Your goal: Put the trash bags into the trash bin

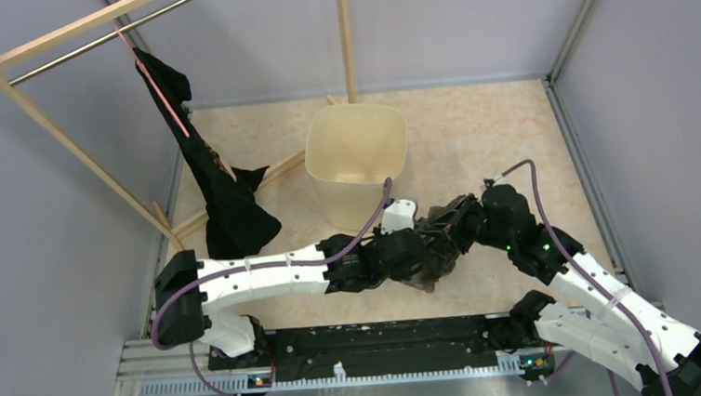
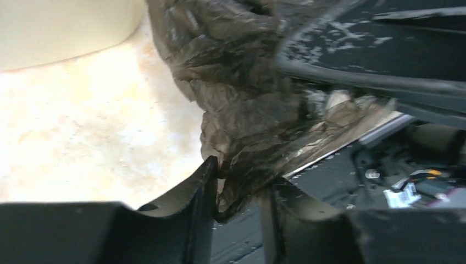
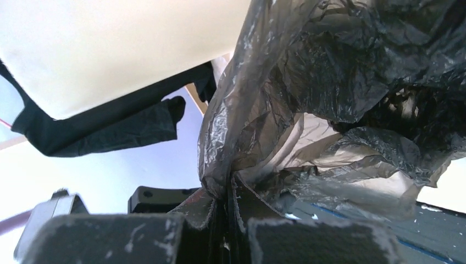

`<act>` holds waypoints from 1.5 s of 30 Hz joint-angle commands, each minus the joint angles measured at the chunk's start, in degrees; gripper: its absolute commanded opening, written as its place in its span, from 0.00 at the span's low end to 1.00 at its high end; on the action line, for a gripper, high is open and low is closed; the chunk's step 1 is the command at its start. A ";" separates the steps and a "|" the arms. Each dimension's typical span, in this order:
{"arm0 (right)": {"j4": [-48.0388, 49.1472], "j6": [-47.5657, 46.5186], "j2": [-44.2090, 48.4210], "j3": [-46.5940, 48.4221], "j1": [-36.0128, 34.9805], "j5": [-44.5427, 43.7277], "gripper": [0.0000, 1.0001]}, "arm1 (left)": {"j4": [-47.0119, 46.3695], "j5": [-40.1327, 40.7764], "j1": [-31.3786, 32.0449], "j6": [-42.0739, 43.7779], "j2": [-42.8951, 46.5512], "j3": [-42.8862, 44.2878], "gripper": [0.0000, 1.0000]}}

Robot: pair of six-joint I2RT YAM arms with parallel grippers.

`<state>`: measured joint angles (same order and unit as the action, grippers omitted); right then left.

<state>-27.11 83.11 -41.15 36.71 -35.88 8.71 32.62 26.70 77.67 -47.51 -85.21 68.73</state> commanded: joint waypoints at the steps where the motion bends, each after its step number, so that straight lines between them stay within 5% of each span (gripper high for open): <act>1: 5.56 -4.20 -2.05 -1.54 -0.23 4.66 0.00 | -1.93 0.61 -1.46 -2.56 3.87 -3.15 0.28; 4: 7.64 -15.36 -3.82 -2.08 -0.24 6.90 0.03 | -0.45 0.42 -2.63 -4.30 6.74 -5.72 0.12; 6: 9.36 -25.37 -4.70 -2.28 -0.20 9.31 0.16 | 2.33 0.63 -3.74 -6.55 9.20 -8.01 0.01; 11: 4.83 -45.71 -4.89 0.51 -0.21 11.28 0.44 | 5.61 -2.36 -9.62 -10.89 18.37 -17.03 0.00; 17: 2.80 -52.70 0.12 1.57 -0.22 8.19 0.78 | 4.65 -10.73 -20.63 -13.25 33.76 -30.46 0.00; 21: 9.31 -52.71 2.81 -3.56 0.20 5.62 0.80 | 4.72 -12.31 -25.41 -13.70 41.37 -33.13 0.00; 28: 31.00 -45.66 -6.96 -13.72 3.23 21.69 0.75 | 5.98 -12.38 -27.31 -12.91 40.10 -31.72 0.00; 30: 33.12 -45.50 -8.99 -15.02 3.46 22.68 0.63 | 6.14 -12.04 -27.39 -12.88 39.91 -31.71 0.00; 32: 35.00 -46.23 -11.49 -15.98 3.53 24.45 0.37 | 5.85 -11.88 -27.40 -12.96 40.19 -32.19 0.00; 33: 36.53 -46.70 -13.02 -16.53 3.53 25.78 0.35 | 5.53 -11.81 -27.40 -12.96 40.39 -32.48 0.00; 45: 58.04 -43.71 -30.48 -20.04 2.53 24.95 0.49 | 3.68 -12.61 -27.40 -11.91 41.29 -33.22 0.00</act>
<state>17.72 37.76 -66.57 16.38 -32.84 32.53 38.61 14.74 50.54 -60.05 -44.95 35.73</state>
